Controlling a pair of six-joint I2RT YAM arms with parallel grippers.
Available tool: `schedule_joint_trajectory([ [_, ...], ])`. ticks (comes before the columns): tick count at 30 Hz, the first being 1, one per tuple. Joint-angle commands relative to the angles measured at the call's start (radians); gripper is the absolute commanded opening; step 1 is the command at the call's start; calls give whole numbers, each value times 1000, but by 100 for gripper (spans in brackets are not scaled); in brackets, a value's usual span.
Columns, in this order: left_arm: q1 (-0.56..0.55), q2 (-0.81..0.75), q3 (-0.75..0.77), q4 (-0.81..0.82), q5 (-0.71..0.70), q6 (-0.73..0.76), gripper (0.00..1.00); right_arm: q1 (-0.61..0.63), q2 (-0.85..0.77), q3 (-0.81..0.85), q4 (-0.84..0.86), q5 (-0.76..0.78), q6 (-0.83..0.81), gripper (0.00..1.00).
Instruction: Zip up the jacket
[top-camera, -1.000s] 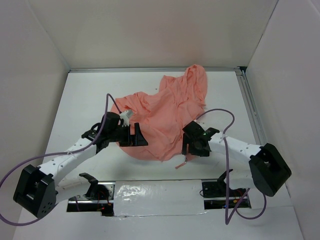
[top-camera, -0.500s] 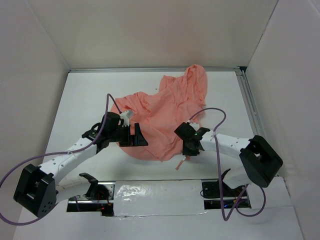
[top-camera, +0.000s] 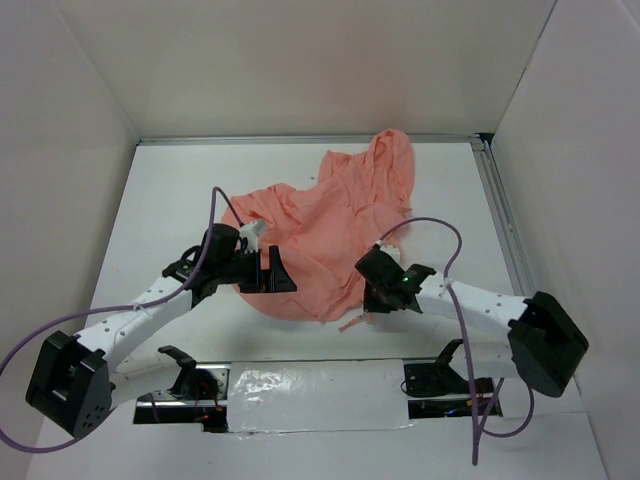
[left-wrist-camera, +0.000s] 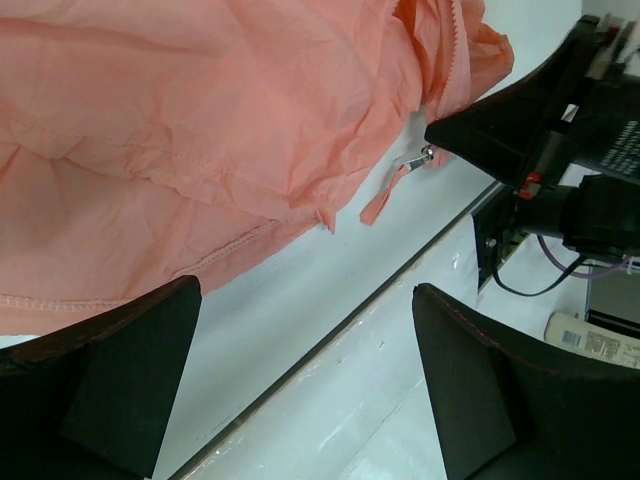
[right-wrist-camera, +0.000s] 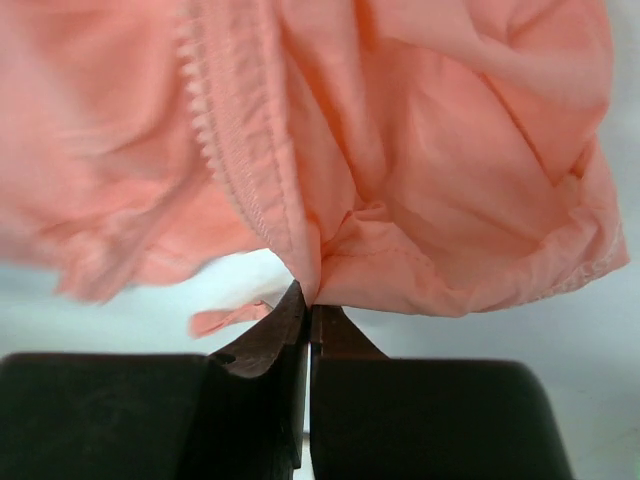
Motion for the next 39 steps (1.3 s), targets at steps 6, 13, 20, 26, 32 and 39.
schedule_joint_trajectory([
  [6, -82, 11, 36, 91, 97, 54, 99, 5, -288, -8, 123, -84, -77, 0],
  [13, -223, 63, 84, 275, 238, 177, 99, -16, -431, 38, 117, -143, -91, 0],
  [20, -315, 235, 176, 364, 282, 218, 99, -15, -438, 64, 119, -185, -92, 0],
  [26, -373, 362, 243, 392, 252, 211, 88, -18, -468, 65, 160, -186, -48, 0],
  [32, -384, 396, 245, 435, 264, 186, 58, -21, -523, 45, 188, -169, 14, 0],
  [39, -402, 393, 236, 453, 258, 165, 0, -38, -548, 30, 204, -131, 76, 0],
])
